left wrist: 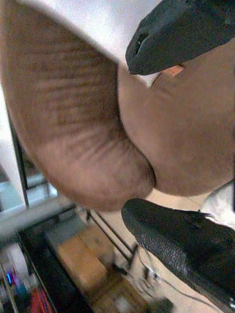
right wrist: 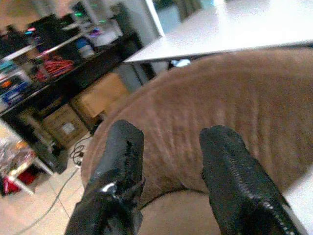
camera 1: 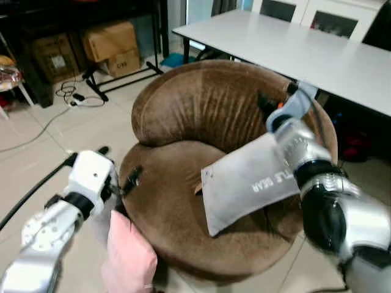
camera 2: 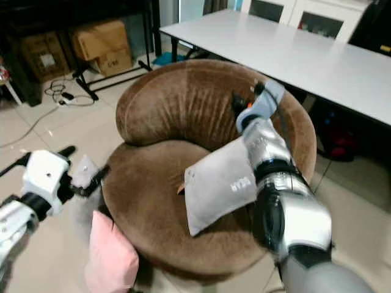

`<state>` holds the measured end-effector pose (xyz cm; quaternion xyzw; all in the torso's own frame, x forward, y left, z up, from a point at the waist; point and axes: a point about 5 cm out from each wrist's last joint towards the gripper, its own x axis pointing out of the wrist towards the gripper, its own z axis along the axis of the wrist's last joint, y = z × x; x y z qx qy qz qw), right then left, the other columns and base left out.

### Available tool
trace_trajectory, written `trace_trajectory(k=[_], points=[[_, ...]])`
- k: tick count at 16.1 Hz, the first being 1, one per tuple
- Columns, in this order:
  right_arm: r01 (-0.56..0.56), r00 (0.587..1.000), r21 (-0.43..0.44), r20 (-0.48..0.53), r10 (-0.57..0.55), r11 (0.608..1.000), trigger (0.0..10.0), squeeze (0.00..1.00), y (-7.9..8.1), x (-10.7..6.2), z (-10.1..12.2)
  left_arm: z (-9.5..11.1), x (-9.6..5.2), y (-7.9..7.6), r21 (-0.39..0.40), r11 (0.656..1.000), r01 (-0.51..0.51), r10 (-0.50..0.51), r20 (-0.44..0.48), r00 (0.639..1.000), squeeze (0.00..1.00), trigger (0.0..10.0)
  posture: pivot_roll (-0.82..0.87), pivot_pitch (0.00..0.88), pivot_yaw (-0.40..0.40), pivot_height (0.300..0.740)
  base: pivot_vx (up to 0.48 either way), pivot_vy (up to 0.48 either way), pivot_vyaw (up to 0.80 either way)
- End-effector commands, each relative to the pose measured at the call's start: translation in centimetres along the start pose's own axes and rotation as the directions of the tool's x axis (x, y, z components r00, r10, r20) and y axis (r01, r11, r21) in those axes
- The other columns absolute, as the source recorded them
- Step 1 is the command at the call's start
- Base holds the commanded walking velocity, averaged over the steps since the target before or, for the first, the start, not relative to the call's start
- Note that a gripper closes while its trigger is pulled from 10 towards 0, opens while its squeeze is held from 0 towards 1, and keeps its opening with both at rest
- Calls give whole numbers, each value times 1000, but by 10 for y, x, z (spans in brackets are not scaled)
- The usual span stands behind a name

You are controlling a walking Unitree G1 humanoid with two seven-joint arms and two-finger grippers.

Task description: Move the pillow to the sofa from floor

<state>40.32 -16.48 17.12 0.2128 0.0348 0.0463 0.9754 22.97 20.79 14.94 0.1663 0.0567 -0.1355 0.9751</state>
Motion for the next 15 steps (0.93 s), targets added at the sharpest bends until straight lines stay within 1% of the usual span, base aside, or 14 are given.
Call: trace_trajectory(k=[1,2,3,4,5,6,7,8,9,10,12,15], points=[[-64,997,-44,38,65,997,10000,957,3,-8,-2,-2,0,2,-12,997,-72,72,-23,997,0,10000,-13,0,-41,740,0,0,0],[-82,995,-55,46,85,995,10000,153,3,-16,-5,-4,0,1,-15,995,-100,99,-24,995,0,10000,-13,0,-41,740,0,0,0],[-104,992,-114,61,111,988,10000,0,5,-44,-16,-7,2,-1,-33,986,-165,164,-33,986,0,10000,-34,0,-30,740,0,0,0],[-103,992,-137,62,112,985,10000,0,7,-55,-20,-7,3,-2,-34,983,-182,181,-32,983,0,10000,-34,0,-30,740,0,0,0],[-35,997,-232,66,51,972,10000,0,7,-78,-29,-9,6,-4,-33,977,-212,210,-38,977,0,10000,-56,0,-20,740,0,0,0],[-15,997,-273,67,35,962,10000,0,6,-84,-32,-9,7,-5,-34,976,-216,214,-39,976,0,10000,-56,0,-20,740,-255,0,0],[1,998,-313,58,18,950,10000,0,7,-94,-39,-7,8,-5,-39,975,-220,219,-30,975,0,10000,-71,0,-12,740,-326,0,0],[8,999,-335,45,8,942,10000,0,7,-101,-43,-6,9,-6,-41,974,-221,220,-19,975,0,10000,-77,0,-8,740,-334,0,0],[9,1000,-383,11,-5,924,10000,0,7,-111,-48,-4,11,-8,-40,974,-222,222,-6,975,0,10000,-83,0,-3,740,-326,0,0],[14,1000,-391,-4,-17,920,10000,0,6,-115,-49,-4,11,-9,-39,974,-225,225,-1,974,0,10000,-83,0,-3,740,-300,0,0],[-11,999,-453,-36,-6,892,10000,0,7,-120,-51,-3,10,-10,-44,972,-230,231,18,973,0,10000,-78,0,-10,740,-137,0,0],[-28,998,-474,-69,-5,880,10000,0,4,-120,-51,-4,6,-8,-39,961,-274,275,17,961,0,10000,-67,0,-22,740,0,0,0]])
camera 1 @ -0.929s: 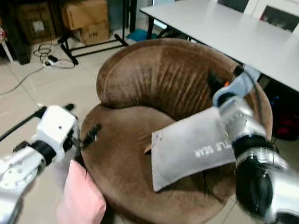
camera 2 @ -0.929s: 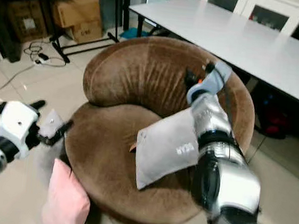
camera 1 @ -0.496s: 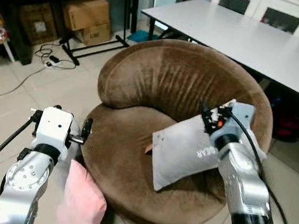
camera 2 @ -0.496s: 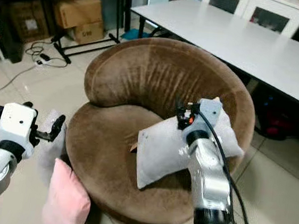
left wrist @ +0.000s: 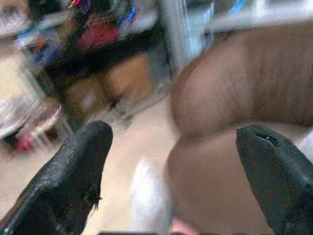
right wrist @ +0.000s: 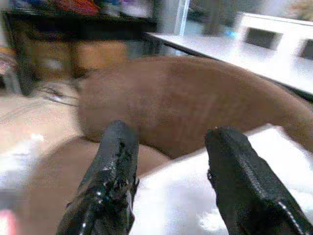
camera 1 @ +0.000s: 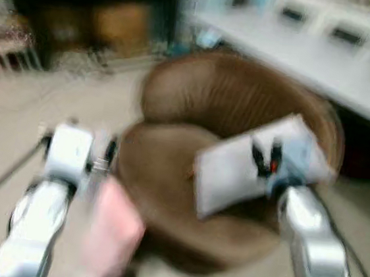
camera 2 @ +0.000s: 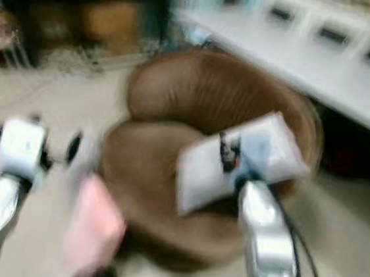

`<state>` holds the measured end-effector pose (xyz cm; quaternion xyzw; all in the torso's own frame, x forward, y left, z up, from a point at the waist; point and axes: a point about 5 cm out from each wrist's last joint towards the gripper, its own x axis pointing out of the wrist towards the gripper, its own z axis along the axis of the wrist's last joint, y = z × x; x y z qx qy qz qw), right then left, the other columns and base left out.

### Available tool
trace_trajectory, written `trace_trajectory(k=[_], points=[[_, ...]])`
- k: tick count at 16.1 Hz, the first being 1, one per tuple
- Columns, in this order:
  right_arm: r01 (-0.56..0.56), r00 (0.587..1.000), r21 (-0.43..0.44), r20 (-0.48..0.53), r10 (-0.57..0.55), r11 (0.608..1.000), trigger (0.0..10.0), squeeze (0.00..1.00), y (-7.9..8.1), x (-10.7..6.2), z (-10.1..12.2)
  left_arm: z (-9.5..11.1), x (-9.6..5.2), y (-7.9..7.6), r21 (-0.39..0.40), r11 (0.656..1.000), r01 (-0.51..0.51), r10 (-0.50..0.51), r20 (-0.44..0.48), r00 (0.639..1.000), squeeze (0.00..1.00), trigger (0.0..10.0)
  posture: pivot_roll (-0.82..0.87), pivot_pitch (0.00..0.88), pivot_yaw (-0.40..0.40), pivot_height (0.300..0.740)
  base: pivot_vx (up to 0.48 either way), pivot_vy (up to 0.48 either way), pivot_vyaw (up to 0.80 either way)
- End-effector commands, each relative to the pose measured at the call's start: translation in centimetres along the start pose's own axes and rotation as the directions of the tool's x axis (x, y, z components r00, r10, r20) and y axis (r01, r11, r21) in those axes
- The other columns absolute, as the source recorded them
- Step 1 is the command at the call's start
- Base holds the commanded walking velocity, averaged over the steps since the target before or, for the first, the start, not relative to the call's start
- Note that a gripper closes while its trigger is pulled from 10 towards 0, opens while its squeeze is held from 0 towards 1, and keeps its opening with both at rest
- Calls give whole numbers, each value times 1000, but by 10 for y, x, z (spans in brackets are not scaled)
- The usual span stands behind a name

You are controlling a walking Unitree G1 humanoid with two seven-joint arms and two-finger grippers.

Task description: Move the pillow to the sofa from floor

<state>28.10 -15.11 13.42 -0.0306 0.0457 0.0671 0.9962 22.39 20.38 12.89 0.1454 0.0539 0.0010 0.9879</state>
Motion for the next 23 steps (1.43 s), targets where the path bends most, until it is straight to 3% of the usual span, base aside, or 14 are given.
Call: trace_trajectory(k=[1,6,23], points=[[-3,1000,-2,-24,3,1000,10000,0,-2,-1,-2,13,5,2,1,1000,-19,19,55,998,0,10000,-59,0,-32,740,0,0,0],[-24,998,-23,-52,23,999,10000,0,2,2,-4,12,2,1,-12,999,-38,38,51,998,0,10000,-41,0,-56,740,0,49,0],[0,995,-26,-103,-3,1000,10000,0,6,2,-13,16,11,-6,-5,1000,-7,8,73,997,0,10000,-50,0,-45,740,0,337,0]])
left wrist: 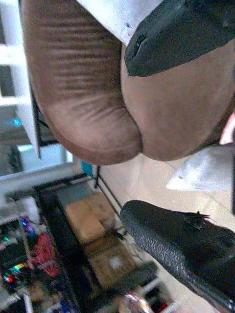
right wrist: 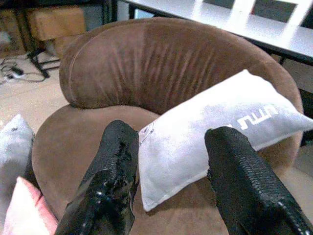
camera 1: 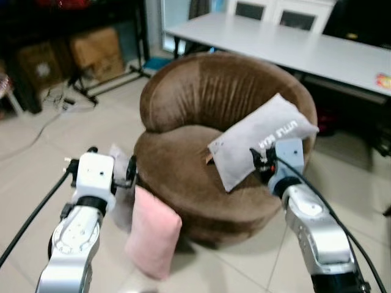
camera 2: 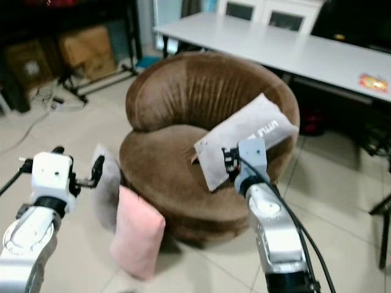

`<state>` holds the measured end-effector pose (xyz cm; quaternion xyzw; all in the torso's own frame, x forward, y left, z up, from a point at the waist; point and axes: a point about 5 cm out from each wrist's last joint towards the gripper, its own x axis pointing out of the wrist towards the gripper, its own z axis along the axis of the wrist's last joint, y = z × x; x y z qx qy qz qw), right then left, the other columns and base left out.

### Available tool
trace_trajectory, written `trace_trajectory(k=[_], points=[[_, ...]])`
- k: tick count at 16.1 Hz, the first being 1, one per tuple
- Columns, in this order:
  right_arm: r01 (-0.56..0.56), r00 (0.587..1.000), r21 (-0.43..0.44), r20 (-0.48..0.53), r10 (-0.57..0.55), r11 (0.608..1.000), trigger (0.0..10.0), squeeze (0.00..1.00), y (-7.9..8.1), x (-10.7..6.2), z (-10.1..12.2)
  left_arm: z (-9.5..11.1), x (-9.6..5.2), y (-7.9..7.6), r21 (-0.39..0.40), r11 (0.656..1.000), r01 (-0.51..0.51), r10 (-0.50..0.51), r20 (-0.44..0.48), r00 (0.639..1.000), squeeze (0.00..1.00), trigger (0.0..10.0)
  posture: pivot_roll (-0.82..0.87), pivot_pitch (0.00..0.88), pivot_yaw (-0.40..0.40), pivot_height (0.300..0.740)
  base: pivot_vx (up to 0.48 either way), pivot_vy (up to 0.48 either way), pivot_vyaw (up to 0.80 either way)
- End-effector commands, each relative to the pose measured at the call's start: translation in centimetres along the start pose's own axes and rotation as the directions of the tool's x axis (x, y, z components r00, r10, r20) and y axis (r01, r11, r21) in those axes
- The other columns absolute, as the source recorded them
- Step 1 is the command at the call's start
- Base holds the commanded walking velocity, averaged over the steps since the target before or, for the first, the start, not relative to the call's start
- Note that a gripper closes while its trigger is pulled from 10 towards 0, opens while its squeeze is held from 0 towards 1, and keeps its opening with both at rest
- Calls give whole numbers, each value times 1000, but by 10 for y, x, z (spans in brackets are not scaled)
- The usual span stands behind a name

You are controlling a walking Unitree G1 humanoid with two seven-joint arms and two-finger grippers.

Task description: Move the pillow to the sofa from floor

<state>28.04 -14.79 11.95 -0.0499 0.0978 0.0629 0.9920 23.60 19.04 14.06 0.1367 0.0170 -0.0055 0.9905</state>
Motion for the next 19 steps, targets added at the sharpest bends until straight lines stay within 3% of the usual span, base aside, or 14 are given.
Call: trace_trajectory(k=[1,7,8,9,10,11,16,19], points=[[-6,1000,3,5,6,1000,10000,0,2,1,2,0,1,3,13,1000,-11,11,-1,1000,0,10000,-50,0,-45,740,0,356,0],[-42,999,-7,27,42,999,10000,0,4,-1,4,-1,-2,4,-8,1000,-15,15,5,1000,0,10000,-46,0,-53,740,0,297,0],[-56,998,-2,39,56,998,10000,808,6,-1,6,-1,-2,3,-31,1000,-5,5,4,1000,0,10000,-46,0,-53,740,0,0,800],[-56,998,-2,39,56,998,10000,808,6,-1,6,-1,-2,3,-31,1000,-5,5,4,1000,0,10000,-46,0,-53,740,0,0,800],[-86,995,6,47,85,996,10000,1000,10,-2,7,-1,-2,4,-60,998,-17,17,-2,1000,929,10000,-45,0,-55,740,0,0,800],[-96,994,10,49,95,995,10000,1000,11,-2,7,-1,-2,5,-65,998,-23,23,-3,1000,1000,10000,-43,0,-57,740,0,0,800],[-88,994,15,62,87,996,10000,1000,11,-3,7,-1,-3,7,-60,998,-30,30,0,1000,1000,10000,-40,0,-61,740,0,0,779],[-80,994,-1,75,80,997,10000,1000,9,-3,8,-1,-3,8,-57,998,-32,32,0,999,1000,10000,-40,0,-61,740,0,0,144]])
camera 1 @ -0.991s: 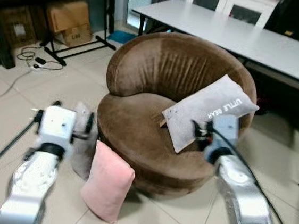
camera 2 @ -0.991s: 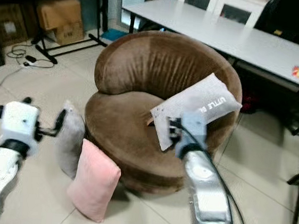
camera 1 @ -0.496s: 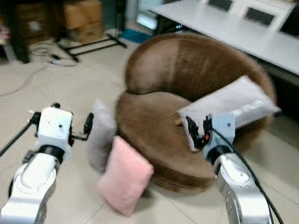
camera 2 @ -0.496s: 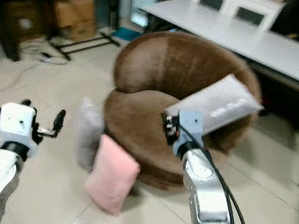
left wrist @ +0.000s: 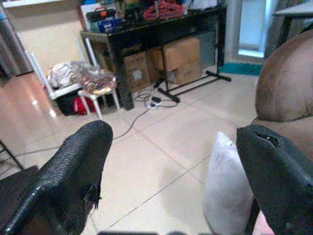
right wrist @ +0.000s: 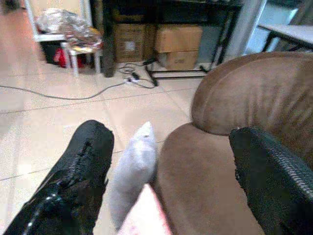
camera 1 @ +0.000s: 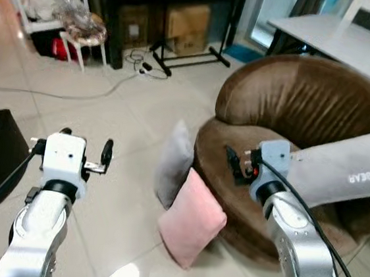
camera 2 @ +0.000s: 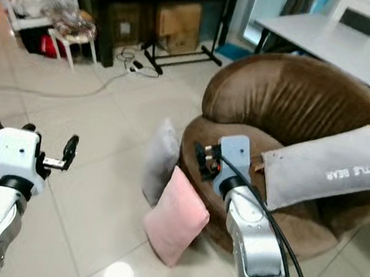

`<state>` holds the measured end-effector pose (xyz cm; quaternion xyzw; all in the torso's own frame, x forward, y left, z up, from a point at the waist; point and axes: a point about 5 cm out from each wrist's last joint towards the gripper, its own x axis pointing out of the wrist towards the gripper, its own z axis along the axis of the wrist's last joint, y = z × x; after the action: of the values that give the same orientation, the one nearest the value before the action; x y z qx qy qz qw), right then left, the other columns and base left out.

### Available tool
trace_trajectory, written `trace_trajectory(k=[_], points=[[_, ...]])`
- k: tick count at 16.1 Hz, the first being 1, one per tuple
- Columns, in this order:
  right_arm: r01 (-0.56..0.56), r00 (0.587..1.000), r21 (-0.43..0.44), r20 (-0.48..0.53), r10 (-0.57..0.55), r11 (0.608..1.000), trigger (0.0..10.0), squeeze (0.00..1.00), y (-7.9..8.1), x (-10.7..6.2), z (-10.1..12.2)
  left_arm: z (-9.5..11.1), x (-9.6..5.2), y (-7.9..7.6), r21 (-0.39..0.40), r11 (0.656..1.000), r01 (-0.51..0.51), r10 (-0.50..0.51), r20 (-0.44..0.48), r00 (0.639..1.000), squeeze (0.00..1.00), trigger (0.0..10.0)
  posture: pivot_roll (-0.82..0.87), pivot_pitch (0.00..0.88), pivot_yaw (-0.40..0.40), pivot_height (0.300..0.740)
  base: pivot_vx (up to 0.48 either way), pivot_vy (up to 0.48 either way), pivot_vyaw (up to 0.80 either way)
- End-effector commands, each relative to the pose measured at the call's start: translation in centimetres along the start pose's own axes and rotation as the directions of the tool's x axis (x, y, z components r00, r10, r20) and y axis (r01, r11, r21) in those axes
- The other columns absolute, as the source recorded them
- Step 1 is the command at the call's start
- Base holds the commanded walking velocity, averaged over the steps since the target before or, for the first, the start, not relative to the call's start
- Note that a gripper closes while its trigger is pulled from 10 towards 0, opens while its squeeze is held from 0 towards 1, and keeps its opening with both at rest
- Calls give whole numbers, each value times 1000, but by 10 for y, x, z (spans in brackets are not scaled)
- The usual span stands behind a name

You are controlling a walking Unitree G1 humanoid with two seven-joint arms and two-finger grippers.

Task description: Move the pillow to the sofa from floor

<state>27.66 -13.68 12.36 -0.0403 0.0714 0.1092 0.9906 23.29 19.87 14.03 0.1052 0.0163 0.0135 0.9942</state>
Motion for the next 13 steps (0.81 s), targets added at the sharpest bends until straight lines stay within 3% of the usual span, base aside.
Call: trace_trajectory(k=[1,4,9,13], points=[[15,1000,-4,17,-15,1000,10000,1000,-3,0,4,2,0,0,7,1000,4,-5,4,1000,1000,10000,-40,0,-61,740,0,0,0],[53,997,12,52,-53,999,10000,1000,-7,-5,10,2,0,1,16,1000,5,-5,6,1000,1000,10000,-41,0,-60,740,0,0,0],[81,997,73,15,-82,994,10000,1000,-10,-6,3,3,1,1,24,1000,11,-11,13,1000,1000,10000,-45,0,-58,740,0,0,0],[92,996,67,13,-93,993,10000,1000,-9,-7,1,3,2,0,24,1000,14,-15,16,1000,1000,10000,-45,0,-54,740,250,0,0]])
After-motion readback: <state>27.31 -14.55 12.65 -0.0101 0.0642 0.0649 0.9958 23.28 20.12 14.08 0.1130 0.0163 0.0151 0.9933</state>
